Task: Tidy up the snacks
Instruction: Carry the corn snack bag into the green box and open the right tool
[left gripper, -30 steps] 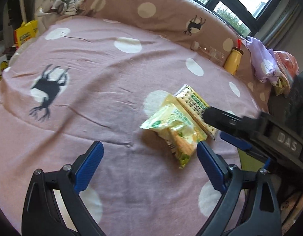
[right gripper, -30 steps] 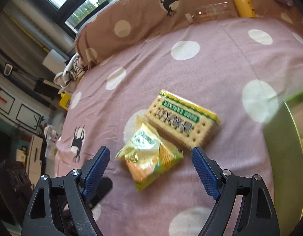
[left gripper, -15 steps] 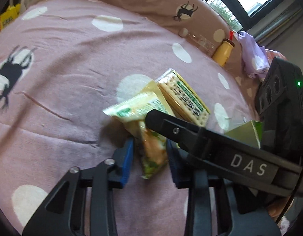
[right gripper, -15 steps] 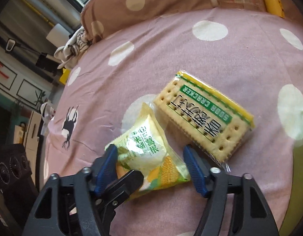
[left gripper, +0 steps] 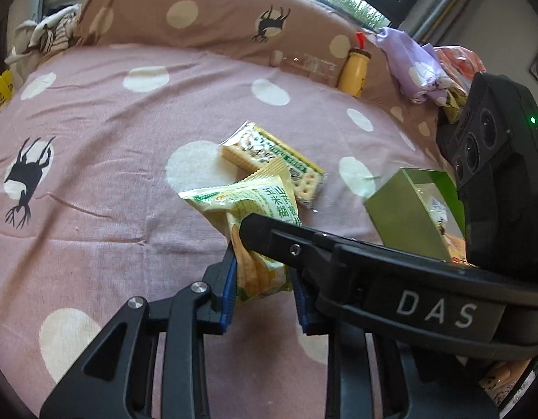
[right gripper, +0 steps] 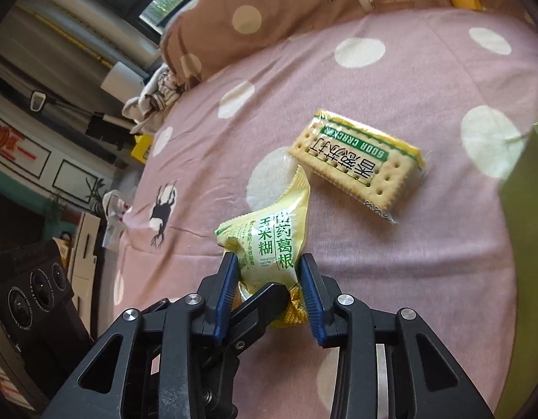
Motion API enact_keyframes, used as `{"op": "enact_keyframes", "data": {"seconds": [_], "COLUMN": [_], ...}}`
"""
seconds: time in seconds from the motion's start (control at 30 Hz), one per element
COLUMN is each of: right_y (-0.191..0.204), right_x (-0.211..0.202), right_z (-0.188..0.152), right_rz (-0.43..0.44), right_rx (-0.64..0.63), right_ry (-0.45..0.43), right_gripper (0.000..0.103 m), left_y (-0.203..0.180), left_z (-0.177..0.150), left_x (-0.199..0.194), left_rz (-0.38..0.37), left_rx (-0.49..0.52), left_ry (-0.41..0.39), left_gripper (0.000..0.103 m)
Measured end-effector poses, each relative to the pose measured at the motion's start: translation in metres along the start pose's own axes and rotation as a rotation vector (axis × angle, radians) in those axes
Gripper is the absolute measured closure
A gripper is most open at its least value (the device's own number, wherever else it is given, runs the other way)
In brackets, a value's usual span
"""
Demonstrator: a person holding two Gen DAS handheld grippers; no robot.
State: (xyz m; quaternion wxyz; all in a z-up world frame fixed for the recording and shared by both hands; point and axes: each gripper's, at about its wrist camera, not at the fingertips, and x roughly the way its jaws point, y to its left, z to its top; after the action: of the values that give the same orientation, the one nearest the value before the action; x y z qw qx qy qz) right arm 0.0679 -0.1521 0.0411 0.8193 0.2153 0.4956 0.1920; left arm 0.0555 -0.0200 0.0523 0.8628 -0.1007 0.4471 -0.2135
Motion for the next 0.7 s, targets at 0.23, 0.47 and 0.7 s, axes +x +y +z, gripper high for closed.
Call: {"op": "enact_keyframes", "data": {"seconds": [0.23,0.47,0.7], "right_y": [0.012,0.013,0.0], "right_x": [-0.039,-0.075,-0.109], "right_z": [-0.018,-0.035,-0.033], "right_rz": [-0.042,-0.088,-0.118], "right_rx": [-0.021,-0.016,0.012], "right_ry": [-0.108,-0.213,-0.295], "right_gripper": [0.063,0.063,0.063], "left_y": [-0.026,-0.054,-0.087], "left_z": [-0.01,-0.018,-0.011], "left_x": [-0.023,-0.036,-0.036], "left_rz": [-0.025,-0.075,-0.162], "left_rx": [0.072,0.144,0.197], "left_ry": [-0.07,-0.119,-0.173], "left_gripper": [0.077,0.077,0.077]}}
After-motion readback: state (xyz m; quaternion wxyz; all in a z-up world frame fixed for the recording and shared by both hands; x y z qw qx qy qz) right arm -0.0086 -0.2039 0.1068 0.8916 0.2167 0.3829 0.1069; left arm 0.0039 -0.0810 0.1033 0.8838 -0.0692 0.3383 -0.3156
